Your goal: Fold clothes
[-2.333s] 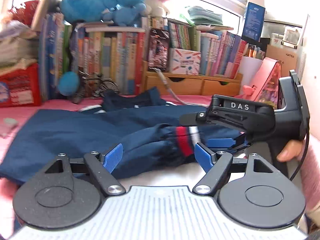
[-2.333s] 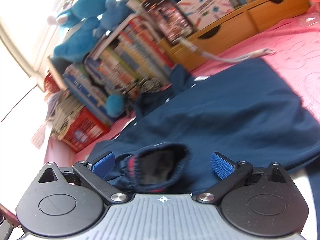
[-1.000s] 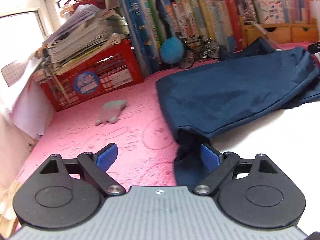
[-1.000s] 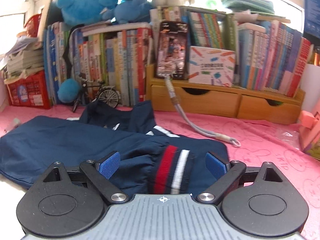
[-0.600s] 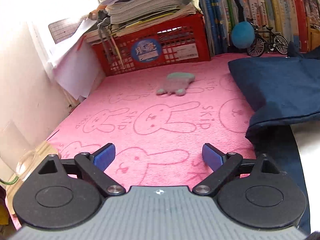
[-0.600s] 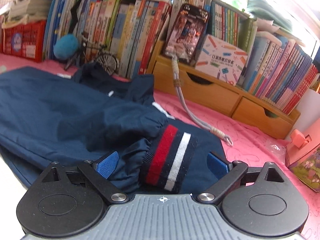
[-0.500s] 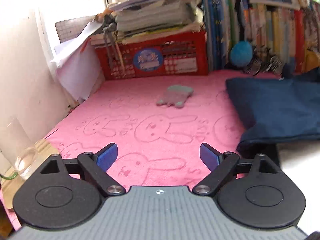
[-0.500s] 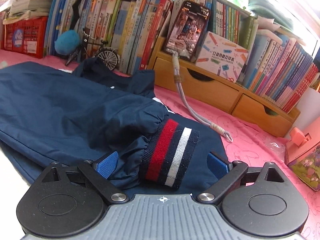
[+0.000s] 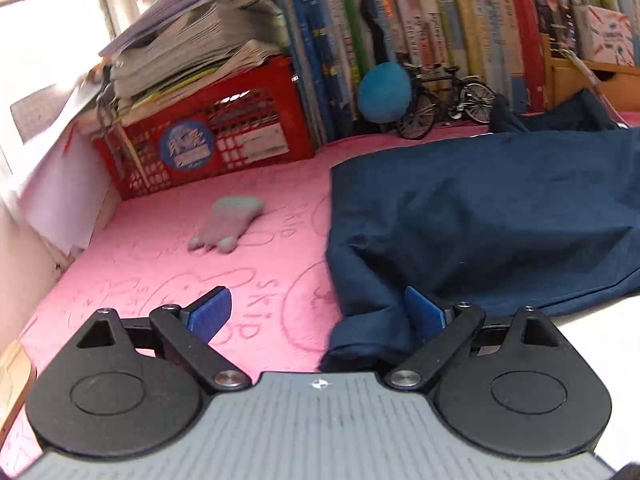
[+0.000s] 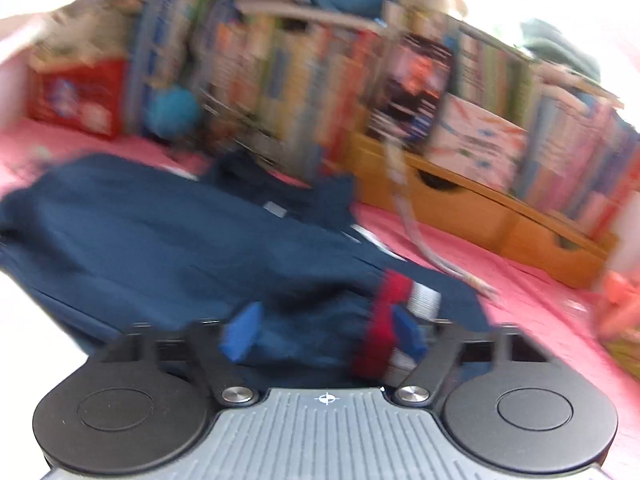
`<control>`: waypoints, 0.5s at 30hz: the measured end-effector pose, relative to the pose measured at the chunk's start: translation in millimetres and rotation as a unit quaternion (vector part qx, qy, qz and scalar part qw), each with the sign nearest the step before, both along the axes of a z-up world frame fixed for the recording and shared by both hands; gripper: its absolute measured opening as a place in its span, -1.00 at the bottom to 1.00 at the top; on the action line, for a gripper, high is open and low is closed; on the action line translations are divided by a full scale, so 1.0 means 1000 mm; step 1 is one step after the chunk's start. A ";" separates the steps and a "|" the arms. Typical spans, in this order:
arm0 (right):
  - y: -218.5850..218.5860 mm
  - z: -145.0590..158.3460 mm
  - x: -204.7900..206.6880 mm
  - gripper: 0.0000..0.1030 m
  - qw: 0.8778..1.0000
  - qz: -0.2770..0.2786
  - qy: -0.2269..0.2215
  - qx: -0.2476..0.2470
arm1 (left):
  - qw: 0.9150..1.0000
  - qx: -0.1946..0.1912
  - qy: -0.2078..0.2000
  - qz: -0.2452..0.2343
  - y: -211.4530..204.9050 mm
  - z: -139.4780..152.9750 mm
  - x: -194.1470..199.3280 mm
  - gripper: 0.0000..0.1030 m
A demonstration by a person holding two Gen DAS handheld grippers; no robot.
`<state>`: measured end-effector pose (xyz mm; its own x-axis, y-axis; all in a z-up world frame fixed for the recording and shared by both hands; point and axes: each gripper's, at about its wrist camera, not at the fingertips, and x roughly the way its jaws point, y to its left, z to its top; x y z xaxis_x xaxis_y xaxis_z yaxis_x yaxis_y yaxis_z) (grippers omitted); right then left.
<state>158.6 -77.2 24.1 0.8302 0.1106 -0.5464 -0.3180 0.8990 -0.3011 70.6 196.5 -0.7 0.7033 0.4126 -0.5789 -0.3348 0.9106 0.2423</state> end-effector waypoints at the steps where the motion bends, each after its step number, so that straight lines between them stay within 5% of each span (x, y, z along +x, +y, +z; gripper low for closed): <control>1: -0.004 0.000 0.001 0.04 1.000 -0.003 0.005 0.002 | 1.000 -0.005 0.004 -0.006 0.006 0.001 -0.004 0.93; 5: -0.013 0.007 -0.003 0.05 1.000 0.001 0.007 0.011 | 0.999 -0.031 -0.021 -0.015 0.009 0.026 -0.016 0.85; 9: -0.020 0.030 -0.002 0.46 0.989 0.055 0.039 0.133 | 0.993 -0.082 -0.075 -0.044 -0.008 0.049 -0.001 0.85; 12: -0.012 0.033 0.011 0.46 0.972 0.077 0.078 0.209 | 0.989 -0.095 -0.098 -0.065 -0.025 0.051 0.024 0.85; 15: -0.001 0.027 0.029 0.44 0.966 0.068 0.090 0.234 | 0.986 -0.121 -0.095 -0.065 -0.030 0.036 0.049 0.77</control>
